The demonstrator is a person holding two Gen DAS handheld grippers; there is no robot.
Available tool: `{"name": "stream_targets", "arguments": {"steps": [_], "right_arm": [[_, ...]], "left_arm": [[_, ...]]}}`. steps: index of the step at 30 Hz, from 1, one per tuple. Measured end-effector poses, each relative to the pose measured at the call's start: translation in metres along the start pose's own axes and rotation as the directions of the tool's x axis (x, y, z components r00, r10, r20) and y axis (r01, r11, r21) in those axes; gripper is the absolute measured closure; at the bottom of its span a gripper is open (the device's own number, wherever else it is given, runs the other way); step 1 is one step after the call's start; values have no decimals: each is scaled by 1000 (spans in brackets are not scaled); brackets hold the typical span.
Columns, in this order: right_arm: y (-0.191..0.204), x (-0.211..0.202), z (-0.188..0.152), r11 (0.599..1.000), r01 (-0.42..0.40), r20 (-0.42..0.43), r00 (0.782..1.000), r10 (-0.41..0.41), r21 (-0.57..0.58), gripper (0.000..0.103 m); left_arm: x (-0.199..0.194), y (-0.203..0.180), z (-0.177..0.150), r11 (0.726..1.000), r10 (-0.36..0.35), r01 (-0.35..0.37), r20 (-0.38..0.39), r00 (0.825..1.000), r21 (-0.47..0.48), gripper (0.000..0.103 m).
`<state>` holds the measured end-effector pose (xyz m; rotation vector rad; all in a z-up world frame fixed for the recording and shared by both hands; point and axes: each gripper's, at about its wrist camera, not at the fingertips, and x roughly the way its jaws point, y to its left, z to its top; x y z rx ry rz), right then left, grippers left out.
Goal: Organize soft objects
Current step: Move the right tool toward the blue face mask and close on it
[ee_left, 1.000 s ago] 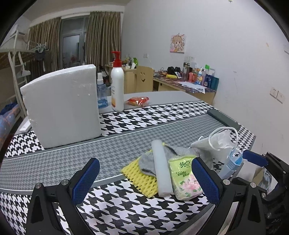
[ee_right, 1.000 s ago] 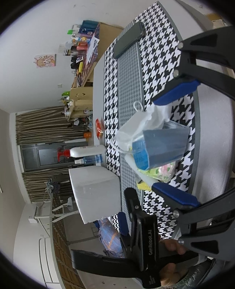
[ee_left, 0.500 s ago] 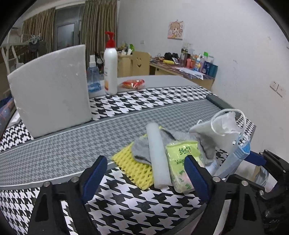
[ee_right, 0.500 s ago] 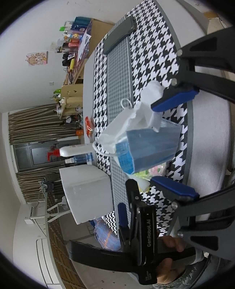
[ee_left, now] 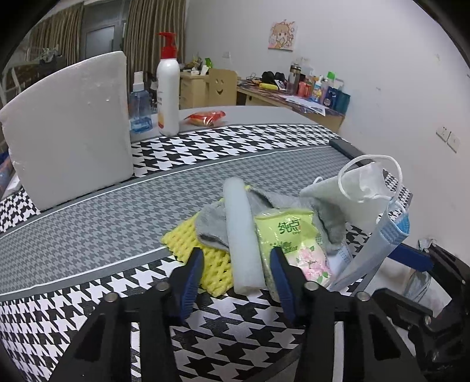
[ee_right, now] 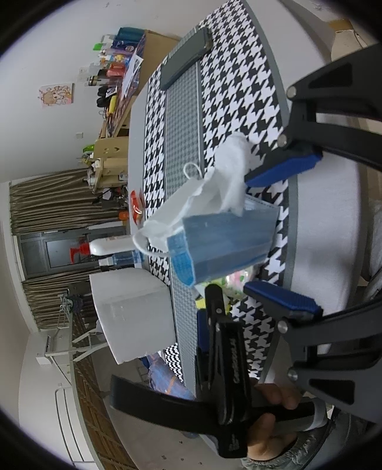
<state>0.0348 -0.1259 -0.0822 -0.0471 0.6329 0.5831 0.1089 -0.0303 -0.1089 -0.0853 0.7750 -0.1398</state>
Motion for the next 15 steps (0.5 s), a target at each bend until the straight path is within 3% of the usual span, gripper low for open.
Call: {"name": "stream_targets", "arguments": {"steps": [5, 15], "right_arm": [[0, -4, -1, 1000, -18, 21, 1000, 18, 4, 32], [1, 11, 1, 1000, -27, -4, 1000, 27, 4, 32]], "left_arm": [[4, -2, 2, 1000, -7, 7, -12, 1000, 5, 68], [11, 0, 3, 1000, -16, 16, -44, 999, -3, 68]]}}
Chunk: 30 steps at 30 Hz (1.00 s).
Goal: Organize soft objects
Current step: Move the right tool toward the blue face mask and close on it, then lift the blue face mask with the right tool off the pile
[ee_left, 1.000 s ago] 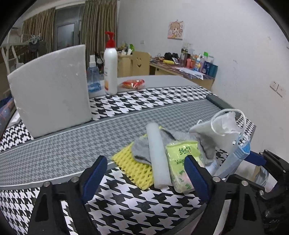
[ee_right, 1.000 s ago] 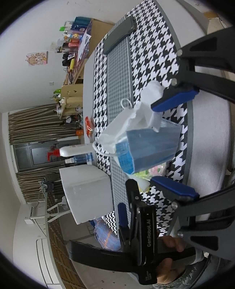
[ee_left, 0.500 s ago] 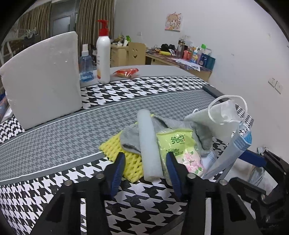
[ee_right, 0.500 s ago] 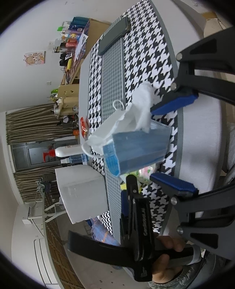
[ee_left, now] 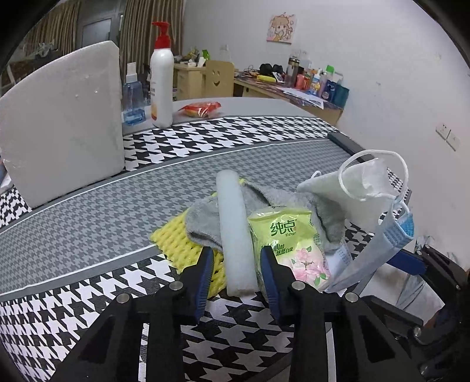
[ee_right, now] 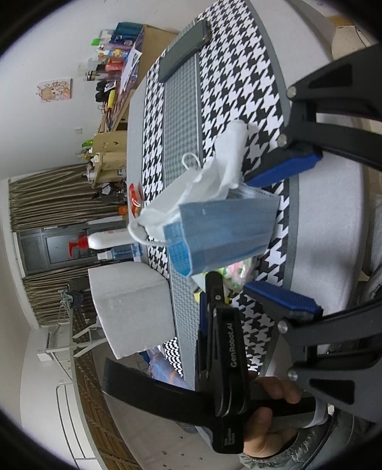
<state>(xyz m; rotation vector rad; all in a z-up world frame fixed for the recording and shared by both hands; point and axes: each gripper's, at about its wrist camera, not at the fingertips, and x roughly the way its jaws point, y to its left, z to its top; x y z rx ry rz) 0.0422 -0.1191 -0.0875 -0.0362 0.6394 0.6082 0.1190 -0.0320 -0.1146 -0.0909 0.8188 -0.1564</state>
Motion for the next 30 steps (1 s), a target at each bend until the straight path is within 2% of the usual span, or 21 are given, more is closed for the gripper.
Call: {"name": "stream_targets", "arguments": {"steps": [5, 9, 15, 17, 30], "right_arm": [[-3, 6, 2, 1000, -8, -14, 1000, 8, 15, 32], [-4, 10, 2, 1000, -5, -34, 999, 5, 15, 56], [-6, 6, 2, 1000, 8, -30, 1000, -8, 17, 71], [-6, 4, 2, 1000, 8, -24, 1000, -8, 18, 74], [-3, -15, 10, 999, 35, 36, 999, -35, 24, 85]], "left_arm": [[0, 2, 0, 1000, -27, 27, -1, 1000, -6, 78], [-3, 1, 0, 999, -37, 37, 7, 999, -10, 82], [-17, 0, -2, 999, -48, 48, 40, 998, -8, 84], [-21, 1, -2, 999, -47, 47, 50, 998, -9, 88], [-36, 7, -1, 998, -61, 63, 86, 994, -19, 92]]}}
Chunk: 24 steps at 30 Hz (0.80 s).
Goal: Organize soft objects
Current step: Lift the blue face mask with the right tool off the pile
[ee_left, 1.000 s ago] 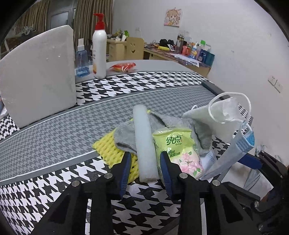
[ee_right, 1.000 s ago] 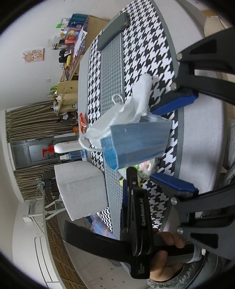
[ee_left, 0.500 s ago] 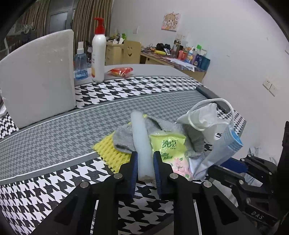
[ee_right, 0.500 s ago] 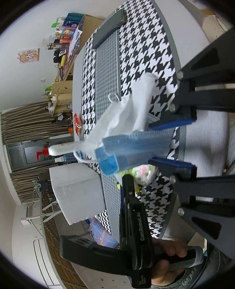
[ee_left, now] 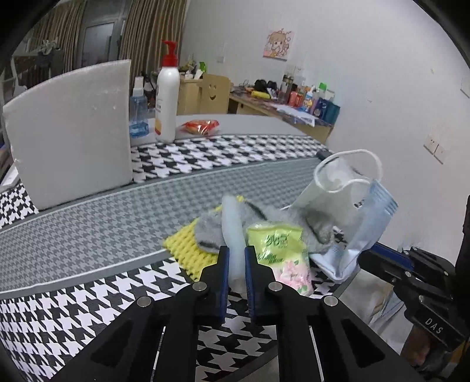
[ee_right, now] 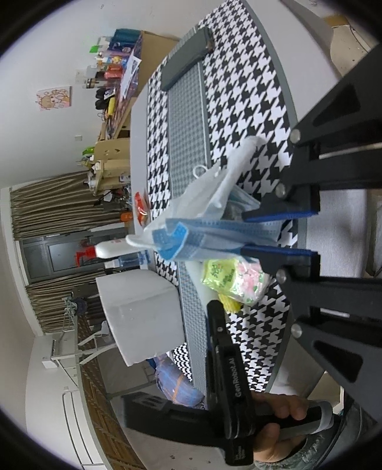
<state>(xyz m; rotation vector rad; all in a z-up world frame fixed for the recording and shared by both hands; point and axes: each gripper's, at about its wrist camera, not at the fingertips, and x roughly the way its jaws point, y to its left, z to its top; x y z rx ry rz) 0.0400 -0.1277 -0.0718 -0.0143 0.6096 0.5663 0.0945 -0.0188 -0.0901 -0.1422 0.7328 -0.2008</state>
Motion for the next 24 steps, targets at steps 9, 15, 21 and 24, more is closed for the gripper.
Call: {"name": "stream_targets", "arguments": {"steps": [9, 15, 21, 24], "right_arm": [[3, -14, 12, 1000, -6, 56, 998, 6, -6, 93], [3, -6, 9, 1000, -6, 25, 1000, 6, -18, 94], [18, 1, 3, 994, -77, -15, 997, 76, -77, 82], [24, 8, 0, 991, -92, -43, 995, 88, -96, 75]], "left_arm": [[-19, -3, 7, 1000, -7, 6, 67, 998, 16, 92], [-16, 2, 5, 1000, -2, 2, 56, 998, 6, 92], [-16, 5, 2, 1000, -2, 2, 50, 999, -5, 92], [-18, 6, 3, 1000, -4, 4, 56, 998, -4, 92]]}}
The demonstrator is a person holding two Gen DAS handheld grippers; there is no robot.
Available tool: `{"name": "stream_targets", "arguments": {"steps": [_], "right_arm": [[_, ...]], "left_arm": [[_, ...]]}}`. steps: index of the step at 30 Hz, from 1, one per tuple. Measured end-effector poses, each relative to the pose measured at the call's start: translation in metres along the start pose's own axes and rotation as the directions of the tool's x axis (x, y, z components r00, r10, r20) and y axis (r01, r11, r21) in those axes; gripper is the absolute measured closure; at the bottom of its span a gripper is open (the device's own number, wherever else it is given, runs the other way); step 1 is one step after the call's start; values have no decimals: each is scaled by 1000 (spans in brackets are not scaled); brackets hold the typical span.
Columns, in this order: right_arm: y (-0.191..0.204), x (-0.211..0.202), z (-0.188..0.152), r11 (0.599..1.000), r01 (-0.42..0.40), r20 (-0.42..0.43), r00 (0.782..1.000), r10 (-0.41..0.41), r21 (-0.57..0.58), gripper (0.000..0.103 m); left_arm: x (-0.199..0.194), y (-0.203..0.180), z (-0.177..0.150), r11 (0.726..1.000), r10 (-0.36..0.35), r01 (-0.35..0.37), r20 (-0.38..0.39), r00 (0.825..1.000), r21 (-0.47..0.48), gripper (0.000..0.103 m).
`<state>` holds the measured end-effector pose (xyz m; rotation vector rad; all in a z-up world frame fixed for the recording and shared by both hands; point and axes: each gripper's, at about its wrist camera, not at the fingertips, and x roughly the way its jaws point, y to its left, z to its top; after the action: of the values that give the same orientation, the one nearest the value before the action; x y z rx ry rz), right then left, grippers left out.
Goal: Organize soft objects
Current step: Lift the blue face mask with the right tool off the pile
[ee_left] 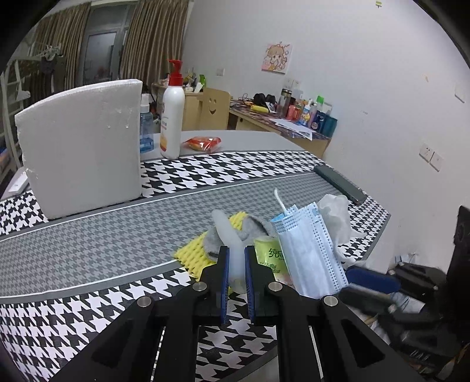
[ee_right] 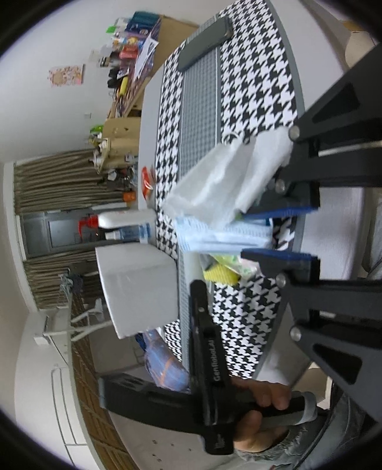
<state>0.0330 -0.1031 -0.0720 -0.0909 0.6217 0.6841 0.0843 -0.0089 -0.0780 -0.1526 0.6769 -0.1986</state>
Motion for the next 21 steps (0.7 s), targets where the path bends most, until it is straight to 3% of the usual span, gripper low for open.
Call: {"name": "stream_targets", "arguments": {"steps": [5, 11, 15, 21], "right_arm": [[5, 10, -2, 1000, 7, -28, 1000, -7, -20, 61], [4, 22, -4, 1000, 2, -69, 998, -4, -20, 63], [0, 25, -3, 1000, -13, -79, 997, 14, 6, 88], [-4, 16, 3, 995, -93, -34, 995, 94, 43, 97]], "left_arm": [[-1, -1, 0, 1000, -4, 4, 0, 1000, 5, 92], [-1, 1, 0, 1000, -2, 2, 1, 1000, 3, 92], [-1, 2, 0, 1000, 4, -4, 2, 1000, 3, 92], [-4, 4, 1, 1000, 7, -7, 9, 1000, 1, 92]]}}
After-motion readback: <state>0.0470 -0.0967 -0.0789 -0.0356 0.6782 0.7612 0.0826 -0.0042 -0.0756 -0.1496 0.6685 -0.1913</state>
